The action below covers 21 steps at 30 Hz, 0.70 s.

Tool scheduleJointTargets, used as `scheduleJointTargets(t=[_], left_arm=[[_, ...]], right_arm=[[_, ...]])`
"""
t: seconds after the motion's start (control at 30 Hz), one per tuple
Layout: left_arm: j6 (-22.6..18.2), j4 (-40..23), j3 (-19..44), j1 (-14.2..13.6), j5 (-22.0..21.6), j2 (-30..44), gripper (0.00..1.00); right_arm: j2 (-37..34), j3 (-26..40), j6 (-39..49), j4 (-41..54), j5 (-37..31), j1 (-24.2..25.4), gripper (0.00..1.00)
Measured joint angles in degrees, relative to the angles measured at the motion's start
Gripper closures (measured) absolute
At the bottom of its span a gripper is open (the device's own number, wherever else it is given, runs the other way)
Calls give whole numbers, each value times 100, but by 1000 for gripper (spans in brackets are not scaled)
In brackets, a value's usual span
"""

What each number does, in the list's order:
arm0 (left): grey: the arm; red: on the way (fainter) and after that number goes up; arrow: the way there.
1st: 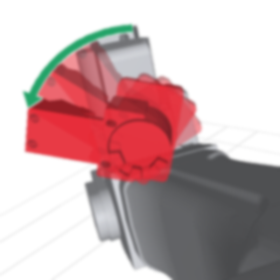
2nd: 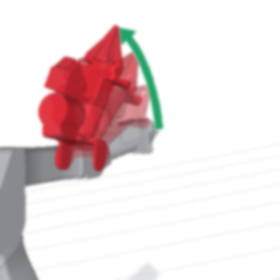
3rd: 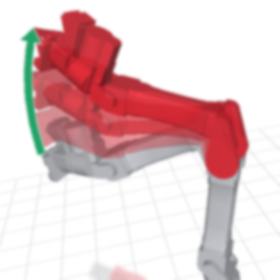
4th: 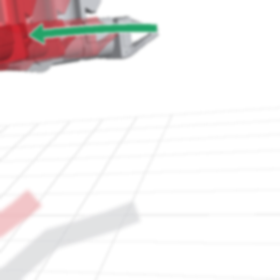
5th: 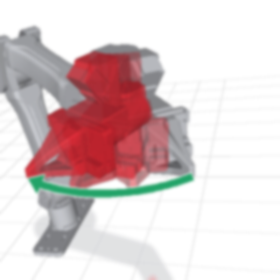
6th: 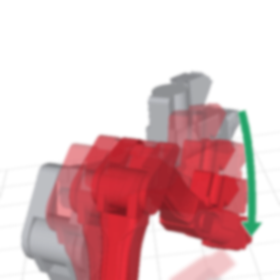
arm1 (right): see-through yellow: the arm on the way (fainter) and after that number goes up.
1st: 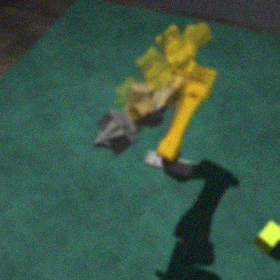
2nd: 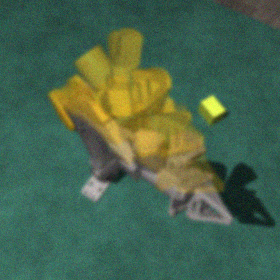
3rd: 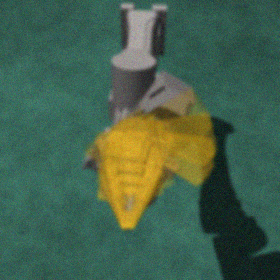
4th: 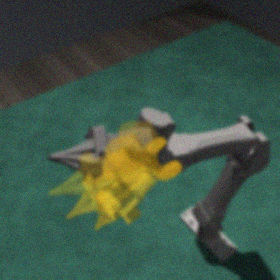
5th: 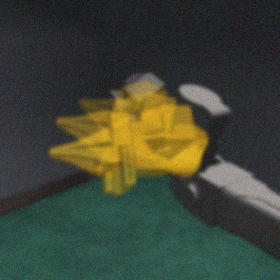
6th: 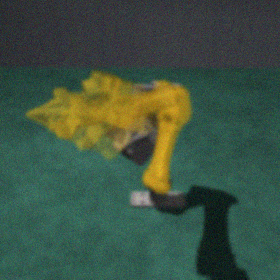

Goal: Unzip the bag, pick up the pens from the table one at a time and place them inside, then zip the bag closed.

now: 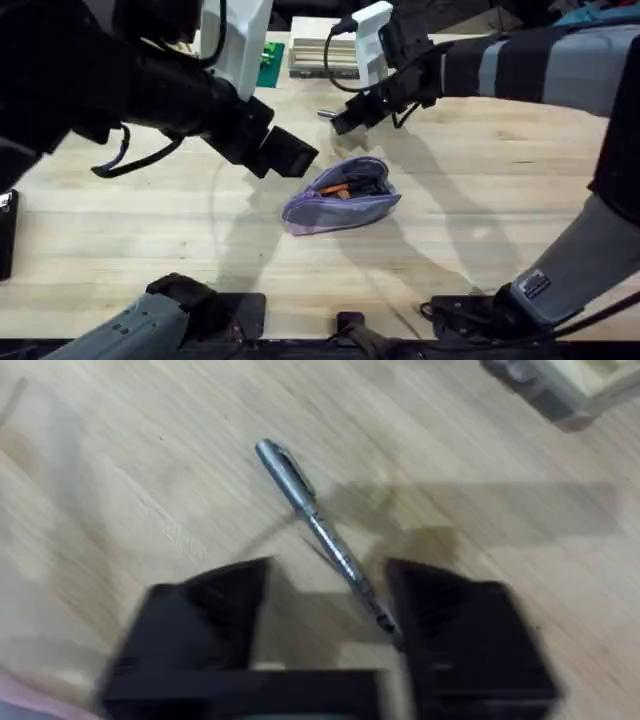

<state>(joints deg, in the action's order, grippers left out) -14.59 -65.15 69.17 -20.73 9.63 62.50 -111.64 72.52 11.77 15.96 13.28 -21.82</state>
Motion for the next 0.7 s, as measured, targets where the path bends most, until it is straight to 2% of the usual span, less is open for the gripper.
scheduleJointTargets(t=[0.13, 0.17, 0.47, 0.7], left_arm=[[0, 0, 0, 0, 0, 0, 7], [0, -2, 0, 0, 0, 0, 7], [0, -2, 0, 0, 0, 0, 7], [0, 0, 0, 0, 2, 0, 7]], right_arm=[[-15, 13, 0, 92, 9, 19, 862], [-15, 19, -25, 76, 14, 23, 940], [121, 12, 173, 406, 52, 41, 970], [967, -25, 714, 1088, 22, 41, 970]])
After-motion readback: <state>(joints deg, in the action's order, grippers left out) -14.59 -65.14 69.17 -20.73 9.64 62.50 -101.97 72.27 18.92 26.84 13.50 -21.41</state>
